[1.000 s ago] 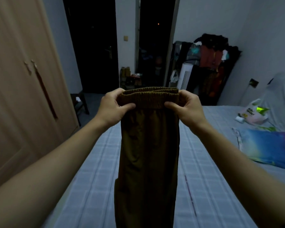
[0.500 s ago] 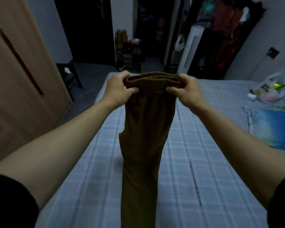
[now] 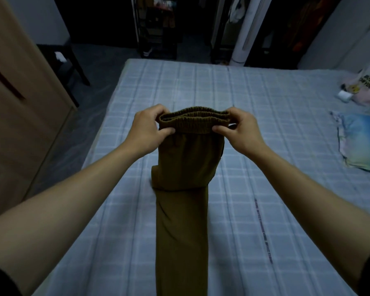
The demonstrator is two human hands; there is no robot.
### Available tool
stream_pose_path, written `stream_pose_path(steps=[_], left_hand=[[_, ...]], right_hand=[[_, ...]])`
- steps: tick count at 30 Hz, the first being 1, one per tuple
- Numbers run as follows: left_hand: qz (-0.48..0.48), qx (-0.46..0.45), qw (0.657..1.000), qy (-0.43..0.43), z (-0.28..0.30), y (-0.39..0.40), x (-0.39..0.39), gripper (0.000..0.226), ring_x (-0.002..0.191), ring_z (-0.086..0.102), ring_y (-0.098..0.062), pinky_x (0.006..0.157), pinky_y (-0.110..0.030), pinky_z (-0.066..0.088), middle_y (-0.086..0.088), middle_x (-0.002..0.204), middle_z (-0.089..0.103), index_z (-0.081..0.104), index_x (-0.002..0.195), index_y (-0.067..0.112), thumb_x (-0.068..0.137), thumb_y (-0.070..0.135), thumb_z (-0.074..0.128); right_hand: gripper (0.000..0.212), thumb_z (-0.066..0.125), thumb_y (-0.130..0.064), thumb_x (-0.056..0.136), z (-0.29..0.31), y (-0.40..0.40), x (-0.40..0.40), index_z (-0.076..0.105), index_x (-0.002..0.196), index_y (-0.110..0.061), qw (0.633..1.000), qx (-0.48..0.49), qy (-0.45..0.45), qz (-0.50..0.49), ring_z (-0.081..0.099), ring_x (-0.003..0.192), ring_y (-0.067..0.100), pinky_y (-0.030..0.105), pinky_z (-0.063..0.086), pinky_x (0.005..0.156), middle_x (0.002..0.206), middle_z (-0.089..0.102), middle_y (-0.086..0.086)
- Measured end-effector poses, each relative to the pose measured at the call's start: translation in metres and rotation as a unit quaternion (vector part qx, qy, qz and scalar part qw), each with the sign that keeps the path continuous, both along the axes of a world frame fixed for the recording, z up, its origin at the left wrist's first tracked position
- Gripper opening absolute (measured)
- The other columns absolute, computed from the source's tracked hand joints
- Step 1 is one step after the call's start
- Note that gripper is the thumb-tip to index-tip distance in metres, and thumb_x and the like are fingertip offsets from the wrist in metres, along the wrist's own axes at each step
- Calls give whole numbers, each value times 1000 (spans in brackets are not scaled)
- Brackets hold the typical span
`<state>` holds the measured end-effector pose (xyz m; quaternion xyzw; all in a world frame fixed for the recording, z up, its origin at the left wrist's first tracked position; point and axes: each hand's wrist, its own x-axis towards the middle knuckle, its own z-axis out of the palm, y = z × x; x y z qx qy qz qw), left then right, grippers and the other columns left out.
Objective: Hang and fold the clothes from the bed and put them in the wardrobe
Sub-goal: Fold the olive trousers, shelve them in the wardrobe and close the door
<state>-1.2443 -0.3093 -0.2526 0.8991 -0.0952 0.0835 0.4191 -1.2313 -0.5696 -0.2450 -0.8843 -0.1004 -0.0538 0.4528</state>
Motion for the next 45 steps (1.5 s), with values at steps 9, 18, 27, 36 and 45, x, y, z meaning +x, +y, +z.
stream_pose_path(steps=[9, 18, 27, 36, 45], left_hand=[[27, 36, 999, -21, -7, -13, 57, 22, 89, 61, -19, 75, -35, 52, 0, 93, 65, 63, 96, 14, 79, 14, 78], [-89, 63, 991, -77, -39, -8, -81, 23, 80, 57, -21, 70, -33, 44, 0, 86, 60, 62, 88, 11, 67, 11, 72], [-210, 158, 965, 0, -184, -10, -275, 40, 83, 50, -18, 69, -31, 38, 1, 95, 57, 55, 93, 20, 63, 12, 81], [-228, 253, 936, 93, -350, -7, -388, 68, 89, 50, -23, 71, -32, 36, -6, 105, 61, 54, 104, 17, 42, 7, 79], [-167, 248, 949, -102, -374, -1, -390, 35, 112, 53, -31, 92, -44, 39, -15, 121, 69, 56, 119, 15, 85, 8, 48]], right_hand=[[17, 78, -14, 79, -10, 0, 50, 65, 90, -18, 999, 1, -19, -37, 64, 90, 5, 34, 57, 81, 88, 66, -10], [25, 79, -13, 72, -54, -23, -92, 66, 93, -13, 994, -55, -80, 42, 59, 81, 11, 22, 46, 76, 88, 64, -3], [28, 74, -11, 70, -213, -37, -289, 57, 92, -17, 978, -144, 29, 148, 48, 80, 13, 31, 43, 72, 89, 52, -6], [61, 79, -29, 49, -356, -21, -400, 50, 101, -23, 933, -263, 161, 183, 52, 92, 21, 31, 46, 71, 103, 53, -1], [74, 76, -40, 71, -380, -34, -401, 47, 136, -20, 946, -263, 10, 190, 46, 130, 32, 41, 40, 101, 144, 43, 12]])
